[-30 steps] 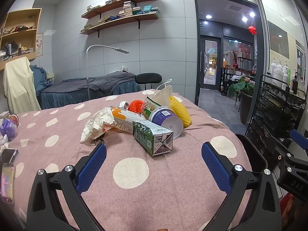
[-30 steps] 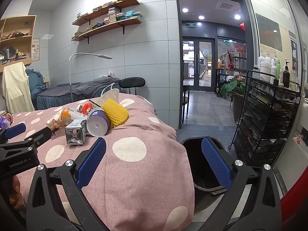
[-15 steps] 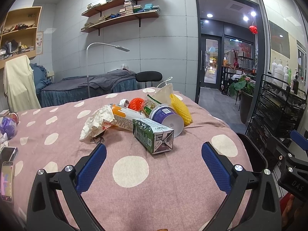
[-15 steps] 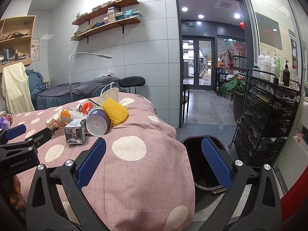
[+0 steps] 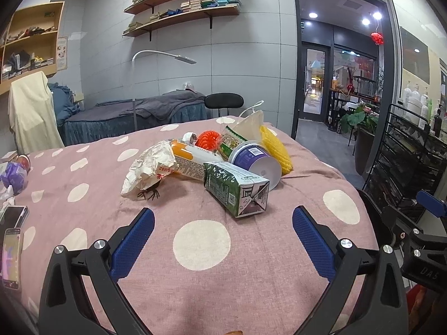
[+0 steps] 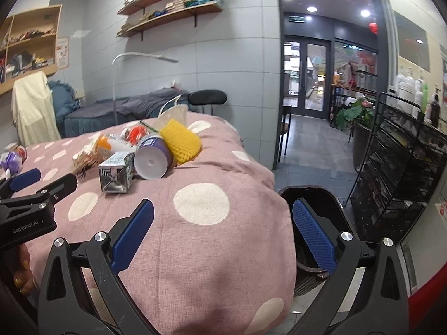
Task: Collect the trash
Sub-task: 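Grasp the crumpled white paper bag with the left gripper while the right gripper grasps the green milk carton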
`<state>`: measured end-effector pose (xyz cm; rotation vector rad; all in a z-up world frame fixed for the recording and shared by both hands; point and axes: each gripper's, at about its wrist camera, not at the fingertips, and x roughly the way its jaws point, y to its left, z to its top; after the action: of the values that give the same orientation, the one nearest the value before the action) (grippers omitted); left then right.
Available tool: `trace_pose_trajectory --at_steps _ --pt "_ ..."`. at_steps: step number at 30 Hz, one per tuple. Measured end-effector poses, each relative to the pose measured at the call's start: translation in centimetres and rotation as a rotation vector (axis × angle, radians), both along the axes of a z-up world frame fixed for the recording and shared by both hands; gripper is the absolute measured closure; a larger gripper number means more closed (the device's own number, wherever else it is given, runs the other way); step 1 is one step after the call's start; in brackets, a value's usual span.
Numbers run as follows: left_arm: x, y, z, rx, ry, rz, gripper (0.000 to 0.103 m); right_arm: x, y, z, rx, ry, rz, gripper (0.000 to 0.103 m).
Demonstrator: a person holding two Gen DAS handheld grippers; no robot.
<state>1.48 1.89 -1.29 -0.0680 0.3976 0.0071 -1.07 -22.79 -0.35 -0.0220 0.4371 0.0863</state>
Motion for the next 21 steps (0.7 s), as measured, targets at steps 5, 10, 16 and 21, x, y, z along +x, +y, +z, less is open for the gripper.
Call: trace_pose_trajectory --at_steps 5,10,16,21 --pt "1.3 1.5 -0.2 0.020 0.057 0.001 0.006 2.4 1.9 0.0 0.014 0.094 0.136 0.005" --pt "3.3 4.2 -1.2 0.000 0.193 -0.051 0.006 5.5 4.2 -0.3 0.019 0.231 0.280 0.005" --pt "5.9 7.6 -1.6 -0.002 0.348 -0.025 0.006 8.0 6.5 -0.5 0.058 0.364 0.383 0.005" --pt "8.6 8.9 -0.8 0.072 0.356 -0.030 0.006 9.4 7.9 -0.3 0.094 0.419 0.425 0.005"
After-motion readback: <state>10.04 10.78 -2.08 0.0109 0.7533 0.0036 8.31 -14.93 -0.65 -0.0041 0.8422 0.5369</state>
